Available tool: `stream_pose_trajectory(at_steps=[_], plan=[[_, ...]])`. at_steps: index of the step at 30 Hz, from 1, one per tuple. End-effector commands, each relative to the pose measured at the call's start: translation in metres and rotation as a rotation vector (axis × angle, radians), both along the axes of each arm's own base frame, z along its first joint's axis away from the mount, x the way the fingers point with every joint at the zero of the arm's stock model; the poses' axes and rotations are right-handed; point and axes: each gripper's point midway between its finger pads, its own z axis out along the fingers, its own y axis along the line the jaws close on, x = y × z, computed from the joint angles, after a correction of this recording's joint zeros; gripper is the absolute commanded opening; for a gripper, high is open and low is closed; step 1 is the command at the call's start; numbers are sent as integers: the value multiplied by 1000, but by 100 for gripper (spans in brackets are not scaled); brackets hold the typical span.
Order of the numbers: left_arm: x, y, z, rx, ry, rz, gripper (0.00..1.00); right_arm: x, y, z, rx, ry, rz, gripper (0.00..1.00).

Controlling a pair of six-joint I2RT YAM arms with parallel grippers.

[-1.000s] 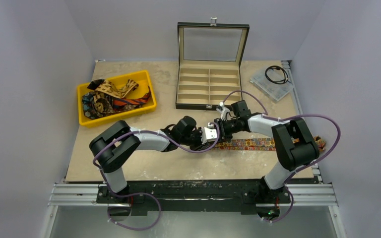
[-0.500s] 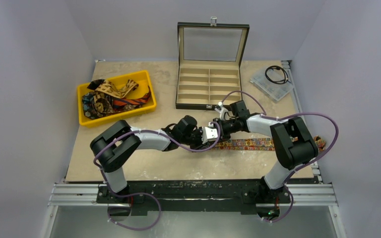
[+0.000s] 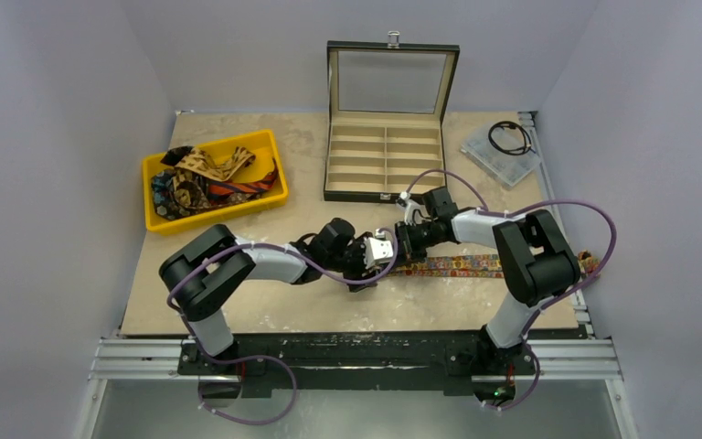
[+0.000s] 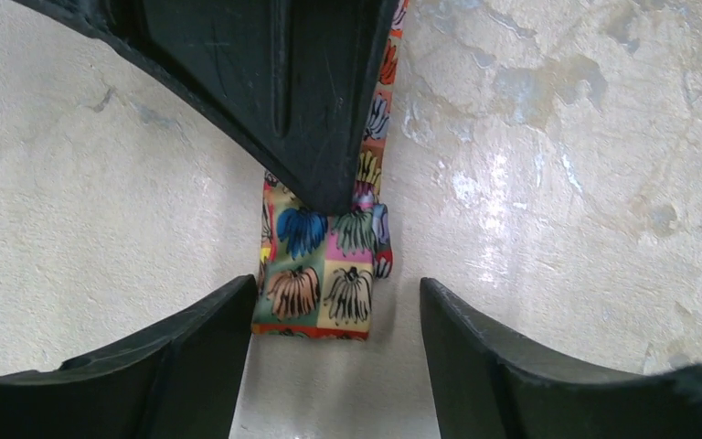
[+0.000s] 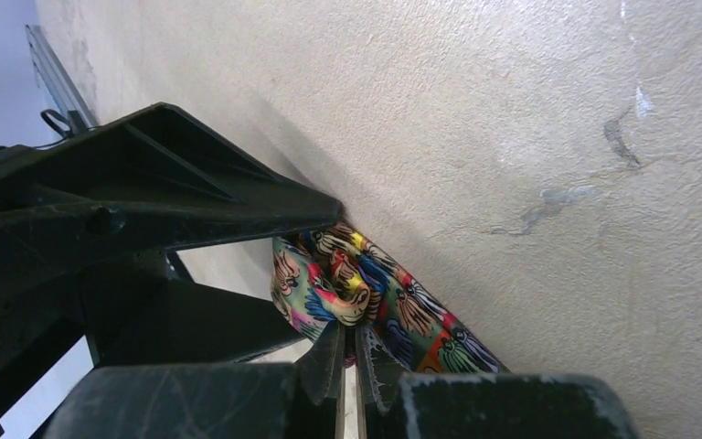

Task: Roll the ties
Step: Roll the tie at the center of the board.

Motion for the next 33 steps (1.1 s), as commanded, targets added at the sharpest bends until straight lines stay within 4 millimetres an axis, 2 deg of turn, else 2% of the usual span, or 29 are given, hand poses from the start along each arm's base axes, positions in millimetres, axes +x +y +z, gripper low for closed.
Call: stream_pose_trajectory(at_steps=[1,9,12,14,17,20,22,25,30,31,33], plan=[[-3,4,1,-17,-6,4,67,5,-10,-13,-89,-42,20,0],[19,-8,-6,3,-72,8,71,3,-9,-9,-70,-79,58,0],[20,-13,-9,12,-72,-14,70,3,-9,-8,-64,-89,70,0],[20,-12,-14,37,-61,-19,65,5,-8,-7,-62,-101,78,0],[16,1,-16,77,-38,7,54,12,-5,2,-50,-130,83,0],[-1,19,-16,86,-3,2,47,18,-1,12,-29,-143,88,0],[-11,28,-17,93,20,5,46,20,2,21,-14,-148,85,0],[-15,31,-20,104,57,30,38,12,2,29,-6,-126,85,0],[-11,26,-19,93,68,50,28,-4,-8,15,-43,-89,102,0],[-10,25,-18,90,69,50,33,-4,-8,12,-45,-85,99,0],[-12,23,-16,76,63,37,54,-3,-8,9,-48,-83,93,0]])
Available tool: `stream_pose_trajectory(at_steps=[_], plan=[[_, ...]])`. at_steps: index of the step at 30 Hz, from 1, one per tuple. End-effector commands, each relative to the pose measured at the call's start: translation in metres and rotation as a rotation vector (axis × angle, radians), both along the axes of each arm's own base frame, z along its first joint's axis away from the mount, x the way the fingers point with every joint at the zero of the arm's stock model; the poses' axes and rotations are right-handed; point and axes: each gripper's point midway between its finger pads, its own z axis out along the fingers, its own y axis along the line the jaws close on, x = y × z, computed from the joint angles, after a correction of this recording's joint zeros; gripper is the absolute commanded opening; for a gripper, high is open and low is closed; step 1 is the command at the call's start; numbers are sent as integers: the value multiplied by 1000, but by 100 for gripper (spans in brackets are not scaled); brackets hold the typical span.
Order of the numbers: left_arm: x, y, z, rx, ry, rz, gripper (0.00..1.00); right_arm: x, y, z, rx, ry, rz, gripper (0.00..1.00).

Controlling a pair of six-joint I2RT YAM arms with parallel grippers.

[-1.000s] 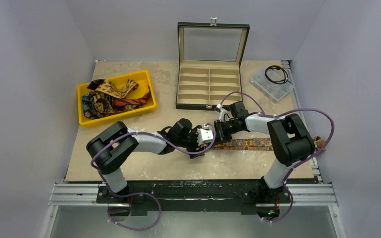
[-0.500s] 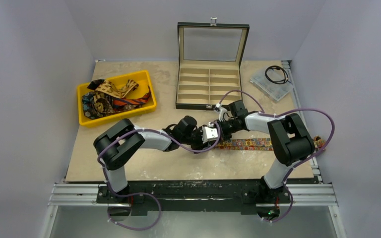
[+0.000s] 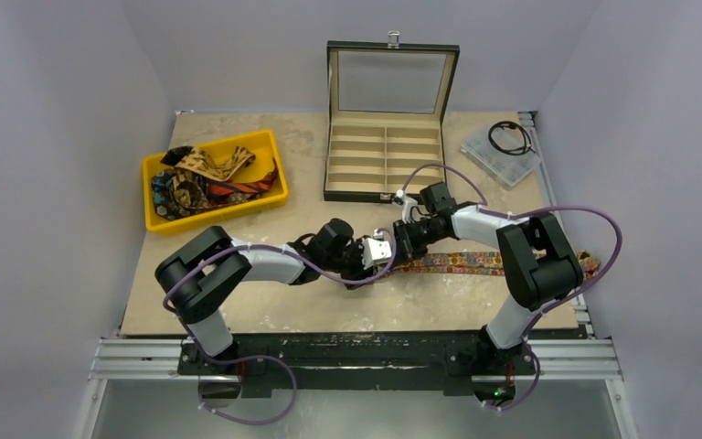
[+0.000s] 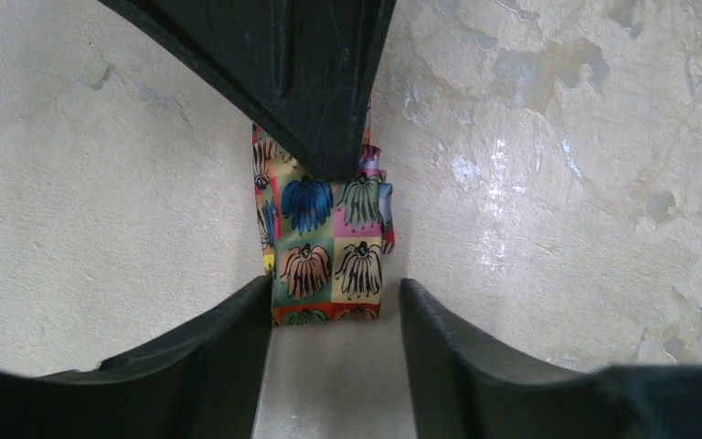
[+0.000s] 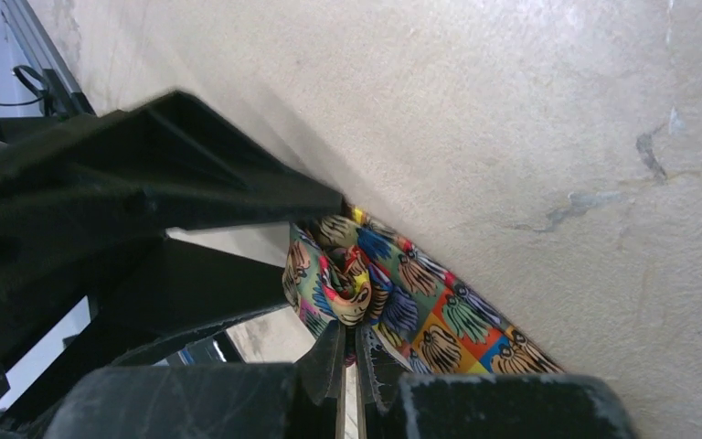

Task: Roll the ties
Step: Roll the tie at the center of the board.

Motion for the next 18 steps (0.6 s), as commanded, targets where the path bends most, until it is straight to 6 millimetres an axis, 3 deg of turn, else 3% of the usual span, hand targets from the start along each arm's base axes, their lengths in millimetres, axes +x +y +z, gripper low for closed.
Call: stream_pose_trajectory(at_steps=[1,6,13,18], plan=[[-9,12,-13,44,50,14,60,-2,-4,-5,-23,-15,4,0],[-6,-2,-1,1,16,2,72,3,-2,-11,-24,-15,-2,0],[22,-29,-1,10,-49,68,76,8,2,-2,3,-36,-1,0],[18,-31,-2,11,-71,2,72,7,2,0,4,-37,4,0]])
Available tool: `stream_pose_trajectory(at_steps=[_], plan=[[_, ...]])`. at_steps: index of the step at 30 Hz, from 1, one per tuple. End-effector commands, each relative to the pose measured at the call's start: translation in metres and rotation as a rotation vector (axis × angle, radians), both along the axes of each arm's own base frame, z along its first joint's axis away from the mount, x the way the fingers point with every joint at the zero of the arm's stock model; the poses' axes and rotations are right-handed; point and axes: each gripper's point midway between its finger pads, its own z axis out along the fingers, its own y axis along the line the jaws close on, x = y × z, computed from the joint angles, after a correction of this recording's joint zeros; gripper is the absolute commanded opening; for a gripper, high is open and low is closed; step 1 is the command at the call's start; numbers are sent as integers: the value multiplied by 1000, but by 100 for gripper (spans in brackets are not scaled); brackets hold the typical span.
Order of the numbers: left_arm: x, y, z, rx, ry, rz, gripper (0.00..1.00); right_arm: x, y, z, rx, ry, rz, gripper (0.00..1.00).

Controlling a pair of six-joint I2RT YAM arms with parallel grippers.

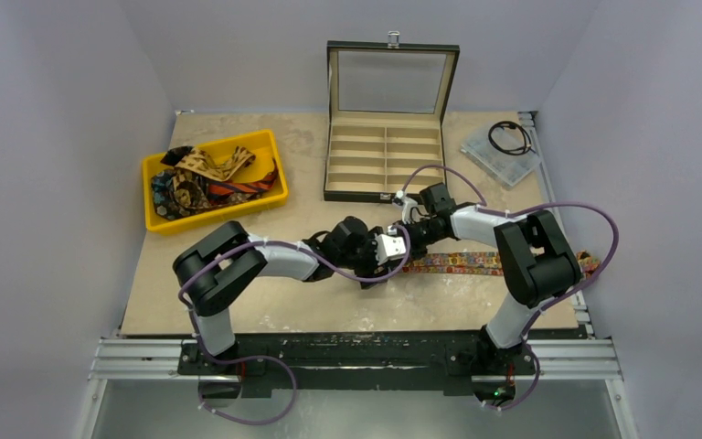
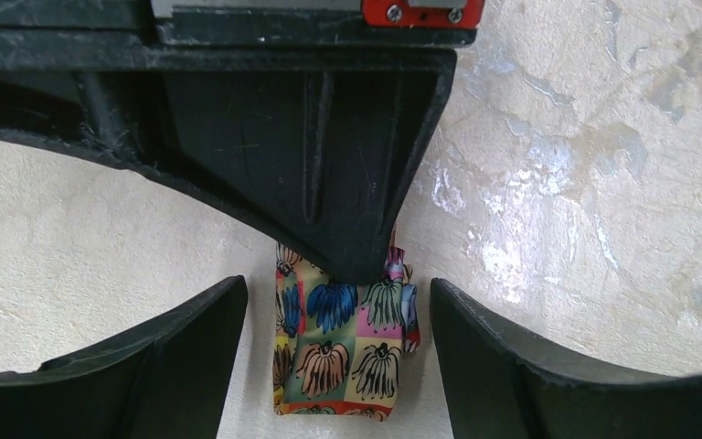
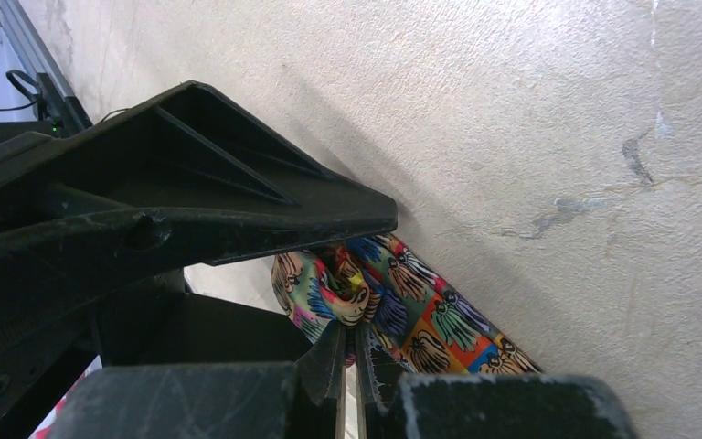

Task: Roll the ties
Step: Roll the tie at the center of the board.

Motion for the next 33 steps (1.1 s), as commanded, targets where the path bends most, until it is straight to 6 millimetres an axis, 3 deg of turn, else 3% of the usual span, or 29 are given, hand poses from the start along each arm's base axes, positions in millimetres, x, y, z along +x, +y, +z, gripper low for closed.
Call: stream_pose_trajectory(at_steps=[1,5,13,17,20,25,29,33], plan=[[-1,1,-7,31,-25,-44,70,7,3,8,13,-45,12,0],[-13,9,-20,66,16,-85,58,8,4,13,23,-55,17,0],[-25,27,-25,84,57,-42,31,10,12,38,81,-59,10,0],[-23,29,-26,92,53,-21,25,3,7,31,55,-29,8,0],[-22,30,-27,96,49,-24,26,-2,-1,13,1,-12,6,0],[-22,30,-25,92,46,-21,42,5,-10,-18,-94,-2,-13,0],[-23,34,-15,43,50,-8,56,12,-14,-32,-145,16,-27,0],[-17,44,-5,-17,59,36,59,15,-19,-40,-186,19,-38,0]])
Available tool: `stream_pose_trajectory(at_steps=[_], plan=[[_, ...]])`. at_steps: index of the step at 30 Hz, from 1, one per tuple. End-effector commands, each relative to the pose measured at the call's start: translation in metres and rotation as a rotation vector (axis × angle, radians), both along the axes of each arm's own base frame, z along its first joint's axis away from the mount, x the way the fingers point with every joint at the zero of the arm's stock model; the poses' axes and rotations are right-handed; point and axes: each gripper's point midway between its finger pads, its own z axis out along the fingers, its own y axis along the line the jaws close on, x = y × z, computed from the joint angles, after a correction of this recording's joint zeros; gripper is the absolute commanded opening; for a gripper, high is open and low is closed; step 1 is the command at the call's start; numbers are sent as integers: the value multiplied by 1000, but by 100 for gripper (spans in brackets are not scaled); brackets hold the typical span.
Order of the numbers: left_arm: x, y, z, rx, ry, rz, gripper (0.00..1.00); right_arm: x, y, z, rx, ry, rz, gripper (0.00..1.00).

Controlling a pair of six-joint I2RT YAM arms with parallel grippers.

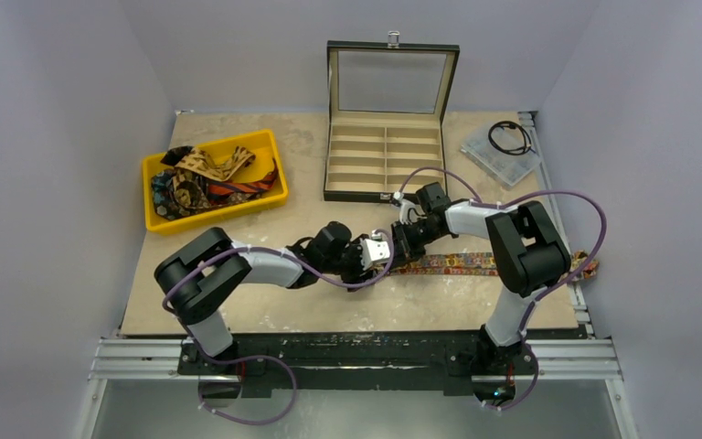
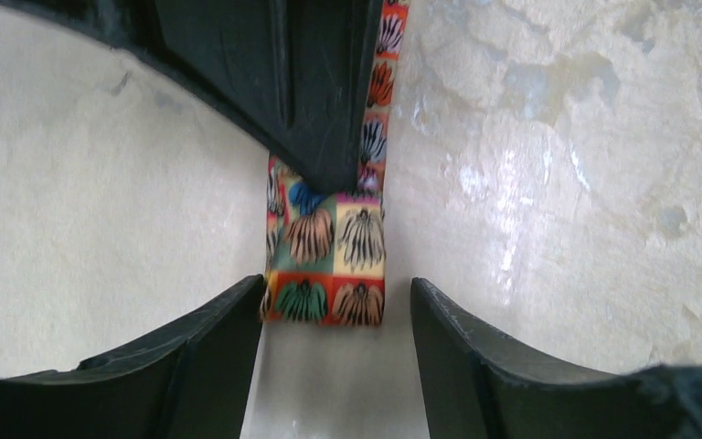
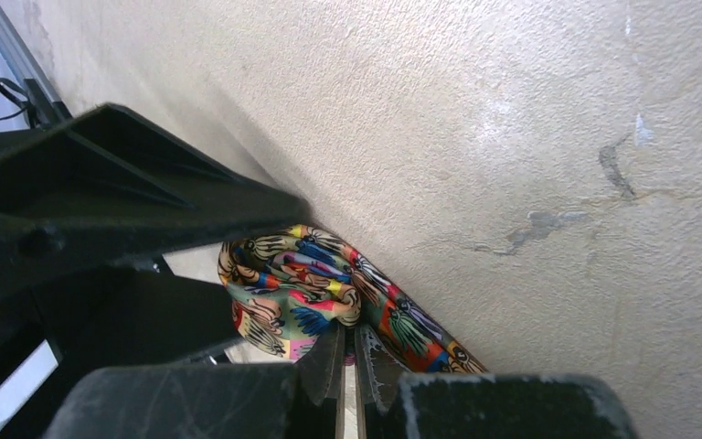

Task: Roll the ties
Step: Roll the tie at the center of the board.

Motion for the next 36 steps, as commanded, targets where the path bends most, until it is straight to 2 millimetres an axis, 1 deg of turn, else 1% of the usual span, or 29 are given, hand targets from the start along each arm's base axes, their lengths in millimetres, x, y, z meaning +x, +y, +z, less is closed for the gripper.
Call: stream_pose_trajectory(at_steps=[1,6,10,12,15,17,18,21,24,27,28,31,36], plan=[[-2,22,-3,-14,43,51,59,13,-18,-26,-150,-52,-16,0],[-5,22,-5,-43,25,31,60,10,-15,-27,-147,-59,-16,0],[-1,13,-9,-59,14,10,59,9,-12,-30,-138,-54,-13,0],[1,9,-8,-79,-2,-1,58,8,-12,-31,-139,-51,-9,0],[1,2,-9,-100,-19,-31,54,7,-13,-32,-145,-46,-8,0],[2,0,-7,-113,-35,-35,49,7,-14,-33,-151,-45,-7,0],[3,-1,-4,-120,-45,-37,46,7,-15,-33,-152,-46,-7,0],[4,-8,14,-156,-68,-49,40,6,-14,-33,-150,-42,-7,0],[2,-18,32,-185,-78,-63,38,4,-14,-34,-148,-40,-3,0],[3,-29,43,-207,-57,-52,37,4,-13,-34,-144,-42,-3,0],[4,-32,44,-207,-47,-48,37,4,-12,-33,-142,-42,-2,0],[9,-39,41,-202,-47,-34,38,4,-10,-33,-133,-44,0,0],[13,-44,21,-163,-6,-17,40,4,-7,-30,-113,-46,1,0]])
